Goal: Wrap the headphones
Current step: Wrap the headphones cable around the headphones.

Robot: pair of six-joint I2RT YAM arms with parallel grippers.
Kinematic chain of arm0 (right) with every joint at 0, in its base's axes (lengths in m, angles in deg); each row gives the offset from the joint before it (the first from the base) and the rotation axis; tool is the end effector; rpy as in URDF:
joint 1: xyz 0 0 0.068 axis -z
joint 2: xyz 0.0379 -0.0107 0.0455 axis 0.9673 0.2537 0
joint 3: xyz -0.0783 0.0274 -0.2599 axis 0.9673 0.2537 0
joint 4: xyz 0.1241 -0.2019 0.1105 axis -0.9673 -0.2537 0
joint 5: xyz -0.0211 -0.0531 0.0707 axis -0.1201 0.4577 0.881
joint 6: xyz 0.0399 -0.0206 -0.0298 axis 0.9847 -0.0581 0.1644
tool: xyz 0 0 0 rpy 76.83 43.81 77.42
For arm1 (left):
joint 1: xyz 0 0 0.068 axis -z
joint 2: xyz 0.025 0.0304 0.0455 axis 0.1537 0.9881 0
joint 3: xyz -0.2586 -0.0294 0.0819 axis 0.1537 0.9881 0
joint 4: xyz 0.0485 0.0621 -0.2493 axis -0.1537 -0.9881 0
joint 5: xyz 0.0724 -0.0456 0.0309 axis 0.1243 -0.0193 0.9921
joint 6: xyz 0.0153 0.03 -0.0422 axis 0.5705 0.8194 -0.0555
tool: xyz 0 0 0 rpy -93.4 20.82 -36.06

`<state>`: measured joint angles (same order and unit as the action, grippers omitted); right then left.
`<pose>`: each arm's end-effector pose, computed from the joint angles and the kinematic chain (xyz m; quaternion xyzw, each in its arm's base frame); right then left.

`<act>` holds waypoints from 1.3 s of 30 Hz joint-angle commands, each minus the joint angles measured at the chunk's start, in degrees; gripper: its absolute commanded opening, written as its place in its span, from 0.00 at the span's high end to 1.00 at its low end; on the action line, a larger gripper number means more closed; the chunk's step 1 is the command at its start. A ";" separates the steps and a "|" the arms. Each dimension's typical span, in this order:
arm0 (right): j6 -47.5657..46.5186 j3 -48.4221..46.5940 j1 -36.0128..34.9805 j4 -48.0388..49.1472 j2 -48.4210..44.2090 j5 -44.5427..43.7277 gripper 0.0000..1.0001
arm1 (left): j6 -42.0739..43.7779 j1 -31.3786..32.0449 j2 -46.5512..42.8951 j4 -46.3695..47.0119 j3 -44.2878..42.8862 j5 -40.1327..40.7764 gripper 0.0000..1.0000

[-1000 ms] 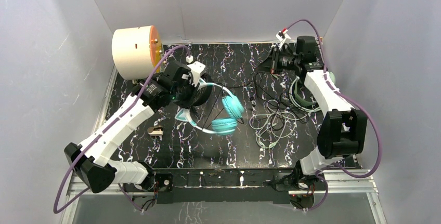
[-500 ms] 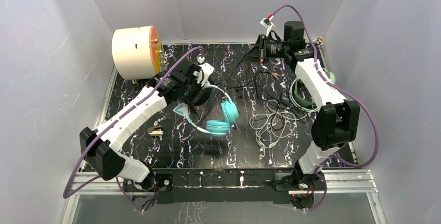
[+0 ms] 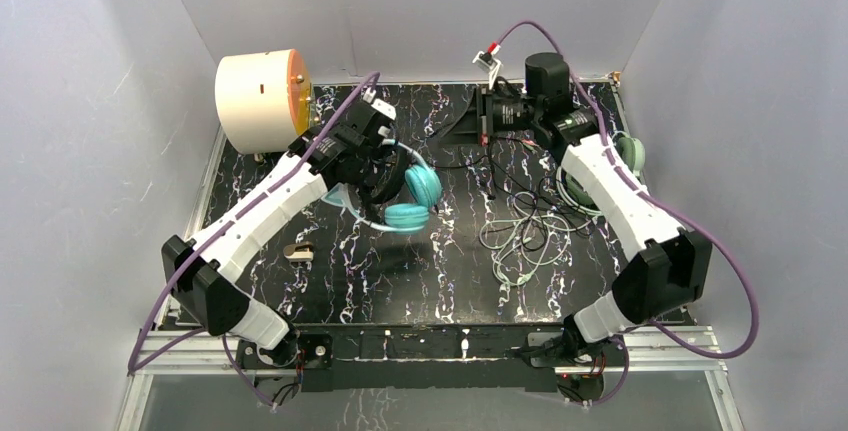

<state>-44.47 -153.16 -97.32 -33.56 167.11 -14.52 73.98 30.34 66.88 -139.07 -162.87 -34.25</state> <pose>0.3070 0.1557 0.3987 -0.2318 0.7352 0.5582 0.3069 0.2497 -0.1809 0.3599 0.2105 0.8890 0.1103 0.3914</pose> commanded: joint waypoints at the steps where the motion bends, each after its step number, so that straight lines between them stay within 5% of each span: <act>1: 7.75 3.99 -2.74 5.99 -5.30 -1.16 1.00 | -6.48 0.11 -1.07 1.26 -7.04 7.81 1.00; 9: 19.40 12.86 -12.39 23.12 -11.66 -11.78 1.00 | -14.41 0.09 -1.89 6.93 -12.20 9.38 1.00; 22: 11.29 24.01 -27.67 26.83 -20.68 -41.63 1.00 | -29.17 0.13 -4.09 14.35 -17.74 11.18 1.00; 30: 7.19 30.94 -30.62 31.39 -24.09 -46.43 0.87 | -32.51 0.12 -5.57 20.80 -19.81 6.46 1.00; 39: 3.76 35.33 -30.62 33.53 -25.01 -48.84 0.86 | -36.82 0.11 -8.36 20.24 -21.37 -0.54 1.00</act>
<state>-37.59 -119.07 -127.90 -5.04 143.81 -60.98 42.03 30.34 63.56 -123.55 -181.06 -31.48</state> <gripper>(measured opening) 0.135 0.152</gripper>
